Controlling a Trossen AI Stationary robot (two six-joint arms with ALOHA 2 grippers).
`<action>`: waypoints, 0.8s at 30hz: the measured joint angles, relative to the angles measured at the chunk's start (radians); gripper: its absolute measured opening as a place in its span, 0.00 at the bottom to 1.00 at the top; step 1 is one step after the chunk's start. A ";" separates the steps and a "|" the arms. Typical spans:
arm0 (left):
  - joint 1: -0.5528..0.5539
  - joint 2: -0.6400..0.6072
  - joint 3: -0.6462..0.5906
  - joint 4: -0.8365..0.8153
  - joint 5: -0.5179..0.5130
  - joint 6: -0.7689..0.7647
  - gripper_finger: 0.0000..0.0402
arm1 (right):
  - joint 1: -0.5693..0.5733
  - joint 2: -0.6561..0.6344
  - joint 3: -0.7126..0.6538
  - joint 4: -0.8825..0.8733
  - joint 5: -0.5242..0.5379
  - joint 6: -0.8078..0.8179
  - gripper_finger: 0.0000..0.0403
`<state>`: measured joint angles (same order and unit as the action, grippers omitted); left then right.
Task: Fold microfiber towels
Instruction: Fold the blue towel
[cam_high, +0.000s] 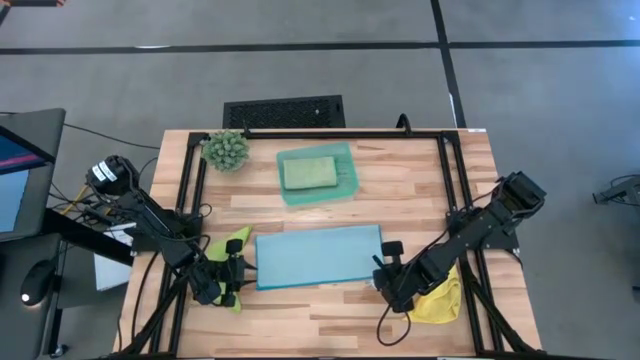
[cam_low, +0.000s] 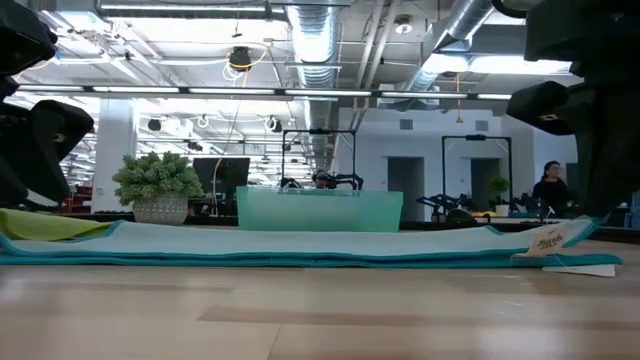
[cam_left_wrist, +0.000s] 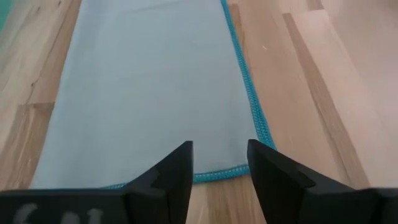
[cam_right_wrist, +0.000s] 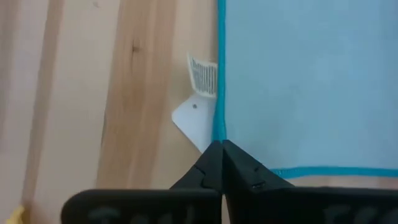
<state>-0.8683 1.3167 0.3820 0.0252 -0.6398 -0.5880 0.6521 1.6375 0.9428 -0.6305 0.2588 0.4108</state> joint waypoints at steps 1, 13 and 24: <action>0.002 0.000 0.000 0.000 -0.001 0.000 0.37 | 0.000 0.000 0.000 0.006 0.000 -0.001 0.07; 0.042 0.000 0.000 0.000 -0.002 0.002 0.34 | 0.001 0.018 0.000 0.021 -0.037 0.007 0.17; 0.114 0.000 0.001 0.213 -0.052 0.167 0.34 | -0.019 -0.004 0.010 -0.063 -0.152 0.083 0.34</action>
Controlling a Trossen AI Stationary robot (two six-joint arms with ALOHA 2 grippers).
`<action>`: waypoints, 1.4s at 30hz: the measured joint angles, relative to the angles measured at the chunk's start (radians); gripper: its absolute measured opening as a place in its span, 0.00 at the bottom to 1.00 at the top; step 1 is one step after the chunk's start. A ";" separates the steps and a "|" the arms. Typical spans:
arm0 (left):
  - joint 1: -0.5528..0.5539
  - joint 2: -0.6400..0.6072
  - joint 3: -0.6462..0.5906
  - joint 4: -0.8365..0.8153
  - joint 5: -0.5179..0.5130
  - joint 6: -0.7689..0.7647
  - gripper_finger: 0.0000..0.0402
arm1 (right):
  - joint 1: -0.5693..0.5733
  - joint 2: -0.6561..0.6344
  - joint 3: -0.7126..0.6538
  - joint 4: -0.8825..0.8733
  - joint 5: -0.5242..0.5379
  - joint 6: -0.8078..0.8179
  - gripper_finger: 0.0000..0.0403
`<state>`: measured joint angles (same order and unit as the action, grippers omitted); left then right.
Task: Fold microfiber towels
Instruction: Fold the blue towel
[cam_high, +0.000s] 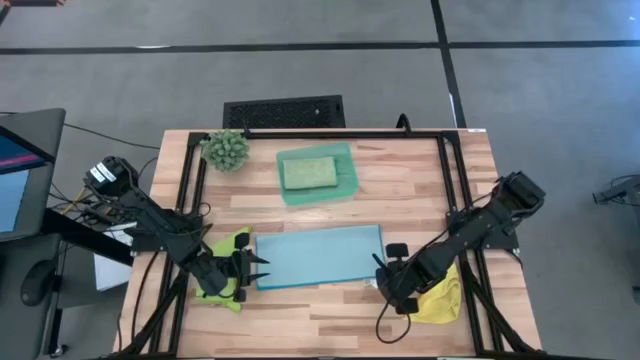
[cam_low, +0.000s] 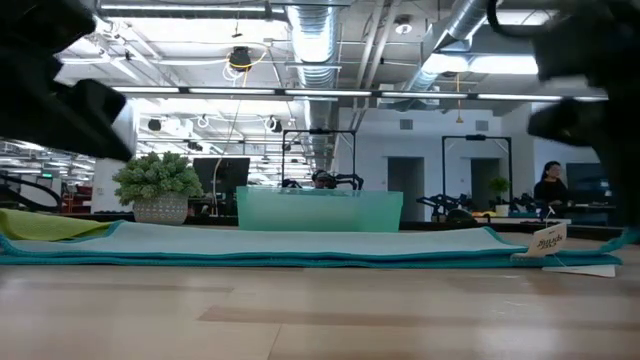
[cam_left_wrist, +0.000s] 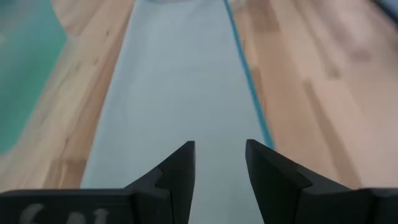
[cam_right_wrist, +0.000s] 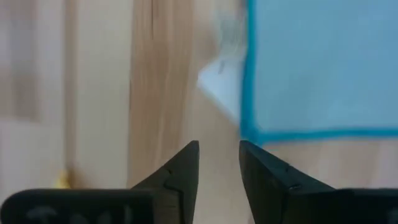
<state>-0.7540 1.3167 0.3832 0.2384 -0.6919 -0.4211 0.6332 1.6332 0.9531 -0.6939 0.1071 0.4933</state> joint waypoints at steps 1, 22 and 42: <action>0.017 0.000 0.000 0.020 0.020 0.010 0.34 | -0.001 -0.020 0.001 0.003 0.033 -0.003 0.34; 0.067 0.031 0.108 -0.066 0.578 -0.235 0.34 | -0.206 0.035 -0.129 0.258 0.105 0.003 0.23; 0.433 0.141 0.201 -0.588 0.284 -0.032 0.02 | -0.334 0.066 -0.130 0.296 0.389 0.119 0.02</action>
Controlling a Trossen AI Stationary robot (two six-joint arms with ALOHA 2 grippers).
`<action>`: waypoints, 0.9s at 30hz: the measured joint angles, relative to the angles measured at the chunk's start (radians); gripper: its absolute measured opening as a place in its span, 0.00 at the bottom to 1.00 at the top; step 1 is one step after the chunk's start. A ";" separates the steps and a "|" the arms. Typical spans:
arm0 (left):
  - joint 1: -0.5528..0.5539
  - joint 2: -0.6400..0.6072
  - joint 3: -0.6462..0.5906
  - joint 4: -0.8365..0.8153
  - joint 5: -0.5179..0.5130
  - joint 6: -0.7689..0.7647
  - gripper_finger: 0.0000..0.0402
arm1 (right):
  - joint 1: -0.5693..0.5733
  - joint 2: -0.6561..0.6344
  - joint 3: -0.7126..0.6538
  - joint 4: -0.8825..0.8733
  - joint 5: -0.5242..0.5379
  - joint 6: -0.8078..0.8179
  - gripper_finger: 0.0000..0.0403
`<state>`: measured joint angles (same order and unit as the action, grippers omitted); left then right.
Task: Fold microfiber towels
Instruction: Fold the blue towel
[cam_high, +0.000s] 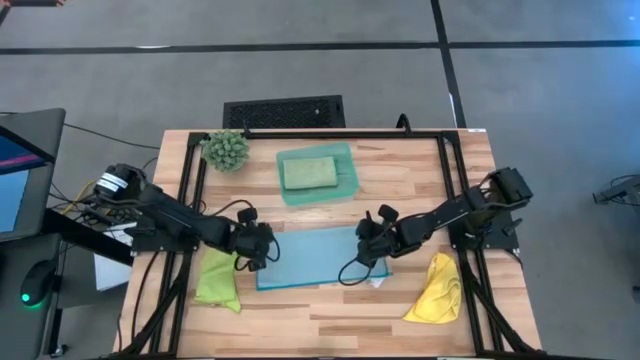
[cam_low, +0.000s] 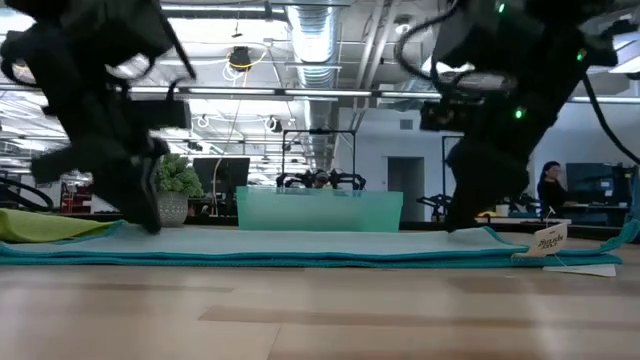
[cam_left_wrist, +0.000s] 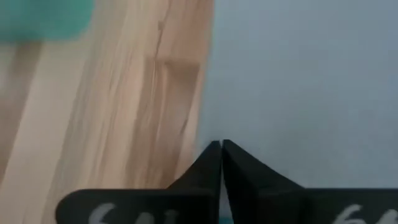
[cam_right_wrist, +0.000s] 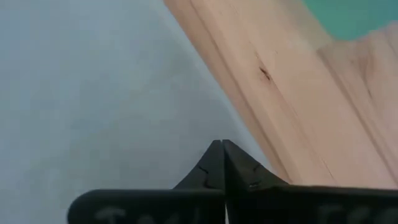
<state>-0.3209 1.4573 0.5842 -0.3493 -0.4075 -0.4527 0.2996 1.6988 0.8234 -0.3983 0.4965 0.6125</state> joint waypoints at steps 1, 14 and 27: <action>0.004 0.011 -0.003 -0.016 0.000 -0.005 0.02 | -0.005 0.016 0.001 0.014 0.000 0.000 0.02; -0.184 0.066 0.082 0.019 0.091 -0.273 0.03 | -0.002 -0.053 -0.001 -0.289 0.111 0.042 0.03; -0.162 0.088 0.096 0.077 -0.121 -0.132 0.03 | -0.072 -0.038 -0.060 0.065 0.012 -0.010 0.02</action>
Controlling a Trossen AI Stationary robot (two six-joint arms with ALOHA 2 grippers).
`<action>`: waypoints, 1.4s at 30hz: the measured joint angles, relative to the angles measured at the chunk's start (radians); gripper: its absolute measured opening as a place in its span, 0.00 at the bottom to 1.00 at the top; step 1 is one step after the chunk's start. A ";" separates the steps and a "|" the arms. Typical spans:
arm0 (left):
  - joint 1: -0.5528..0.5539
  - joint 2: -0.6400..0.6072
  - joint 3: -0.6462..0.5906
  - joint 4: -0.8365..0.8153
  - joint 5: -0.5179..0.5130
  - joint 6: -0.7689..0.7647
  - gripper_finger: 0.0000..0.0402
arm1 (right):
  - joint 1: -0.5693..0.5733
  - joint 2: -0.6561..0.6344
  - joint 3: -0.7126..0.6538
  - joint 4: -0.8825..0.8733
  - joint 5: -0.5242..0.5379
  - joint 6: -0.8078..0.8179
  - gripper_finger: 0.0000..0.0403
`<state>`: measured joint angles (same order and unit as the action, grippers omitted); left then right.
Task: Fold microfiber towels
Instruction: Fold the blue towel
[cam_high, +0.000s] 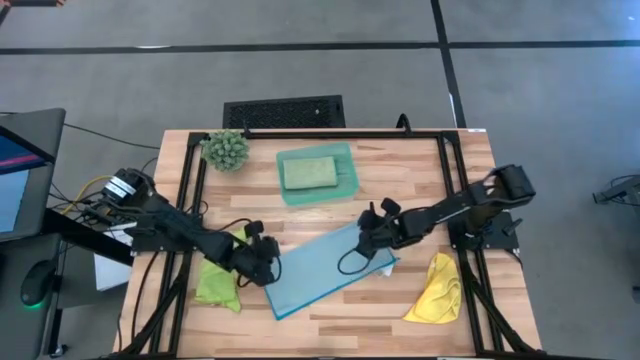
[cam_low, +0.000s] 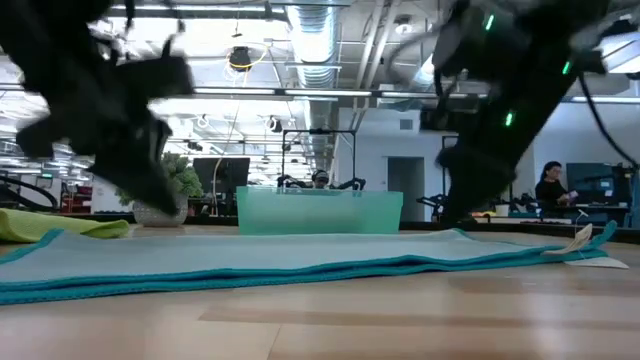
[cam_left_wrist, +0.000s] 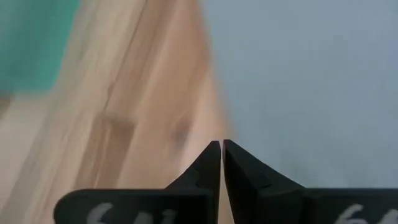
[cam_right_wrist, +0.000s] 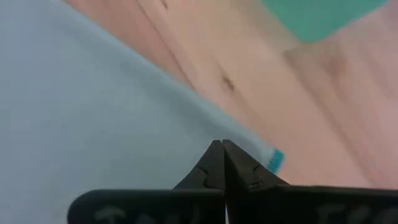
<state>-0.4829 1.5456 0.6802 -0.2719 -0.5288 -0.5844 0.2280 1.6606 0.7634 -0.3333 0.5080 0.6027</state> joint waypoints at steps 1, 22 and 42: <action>0.011 0.004 -0.020 0.001 0.015 -0.001 0.03 | -0.022 0.023 -0.009 0.033 -0.014 -0.006 0.02; -0.144 0.061 0.036 0.358 0.008 0.191 0.03 | -0.056 0.013 0.123 0.394 -0.129 -0.475 0.05; -0.056 0.061 0.036 0.404 0.044 0.163 0.03 | -0.163 0.423 0.273 0.628 -0.335 -0.544 0.04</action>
<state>-0.5388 1.6066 0.7163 0.1320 -0.4852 -0.4216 0.0650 2.0840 1.0366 0.2951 0.1729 0.0583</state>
